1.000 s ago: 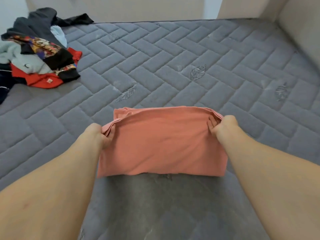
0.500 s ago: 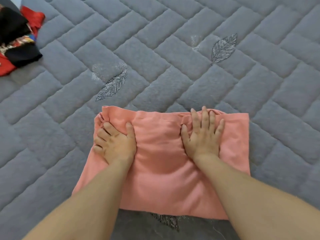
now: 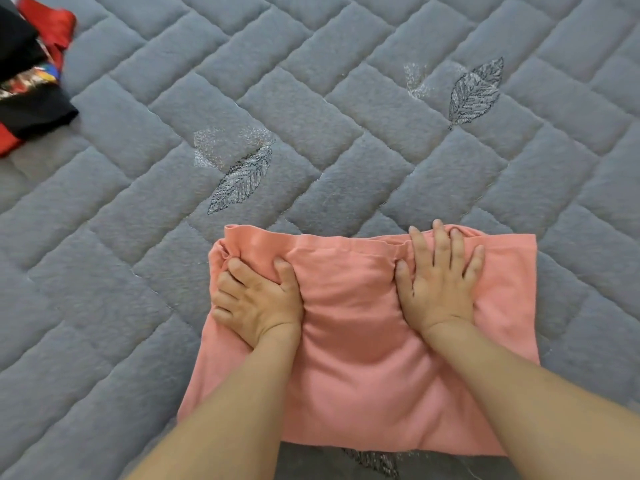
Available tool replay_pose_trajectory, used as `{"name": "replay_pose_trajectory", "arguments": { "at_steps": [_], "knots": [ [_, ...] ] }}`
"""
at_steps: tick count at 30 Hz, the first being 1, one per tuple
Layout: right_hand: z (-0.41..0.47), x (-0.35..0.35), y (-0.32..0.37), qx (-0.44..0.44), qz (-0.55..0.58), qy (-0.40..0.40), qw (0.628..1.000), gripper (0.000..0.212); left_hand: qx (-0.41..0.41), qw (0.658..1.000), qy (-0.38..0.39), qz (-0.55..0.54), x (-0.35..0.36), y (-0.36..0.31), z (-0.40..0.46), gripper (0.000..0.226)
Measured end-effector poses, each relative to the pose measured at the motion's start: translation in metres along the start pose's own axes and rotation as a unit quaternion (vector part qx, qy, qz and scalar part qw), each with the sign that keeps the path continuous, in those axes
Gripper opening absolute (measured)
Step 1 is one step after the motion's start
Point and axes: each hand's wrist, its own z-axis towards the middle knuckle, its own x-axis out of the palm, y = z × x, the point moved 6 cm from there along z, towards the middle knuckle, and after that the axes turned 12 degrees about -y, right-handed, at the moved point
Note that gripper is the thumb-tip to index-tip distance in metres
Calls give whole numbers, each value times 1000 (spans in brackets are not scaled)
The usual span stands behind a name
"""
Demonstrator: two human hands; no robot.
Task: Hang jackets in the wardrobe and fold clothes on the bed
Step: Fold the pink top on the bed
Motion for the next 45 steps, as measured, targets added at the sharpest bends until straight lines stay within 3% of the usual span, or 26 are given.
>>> {"name": "replay_pose_trajectory", "arguments": {
  "at_steps": [4, 8, 9, 11, 13, 14, 16, 17, 18, 21, 25, 27, 31, 36, 39, 42, 45],
  "knots": [
    [10, -19, 19, 19, -37, 30, 999, 67, 32, 998, 45, 10, -10, 2, 0, 88],
    [34, -39, 93, -63, 49, 110, 991, 66, 186, 977, 93, -34, -31, 30, -4, 81],
    [37, -42, 118, -85, 86, 151, 981, 73, 169, 980, 96, -50, -40, 50, -5, 79],
    [39, -43, 168, -111, 134, 221, 960, 88, 40, 993, 75, -76, -62, 102, -5, 73],
    [29, -42, 211, -123, 124, 283, 943, 93, -42, 985, 138, -92, -67, 136, -11, 61],
    [23, -42, 227, -130, 98, 298, 941, 85, -58, 970, 204, -116, -63, 142, -16, 54],
    [13, -45, 248, -150, 54, 306, 939, 37, -103, 913, 334, -211, -56, 138, -28, 34],
    [7, -47, 256, -154, 45, 313, 936, 20, -112, 890, 363, -251, -58, 136, -30, 25],
    [1, -48, 264, -158, 42, 315, 935, 20, -111, 879, 373, -275, -62, 135, -28, 20],
    [-18, -61, 280, -155, 78, 306, 936, 41, -116, 859, 384, -318, -81, 146, -8, 18],
    [-8, -126, 317, -56, 344, 282, 894, 39, -61, 881, 308, -355, -154, 163, 67, 16],
    [11, -171, 345, -20, 430, 234, 872, 48, -10, 877, 281, -389, -211, 166, 111, 13],
    [45, -272, 394, 82, 621, 145, 766, 69, 85, 859, 275, -423, -346, 167, 173, 8],
    [66, -367, 404, 122, 740, 67, 658, 37, 105, 787, 354, -495, -452, 139, 176, 16],
    [69, -389, 386, 131, 747, 45, 650, 27, 116, 784, 390, -470, -463, 116, 154, 20],
    [59, -376, 350, 159, 726, 32, 668, 23, 95, 781, 432, -441, -436, 98, 119, 9],
    [31, -328, 294, 200, 689, 42, 695, 29, 67, 770, 483, -411, -375, 88, 66, 26]
  ]
}}
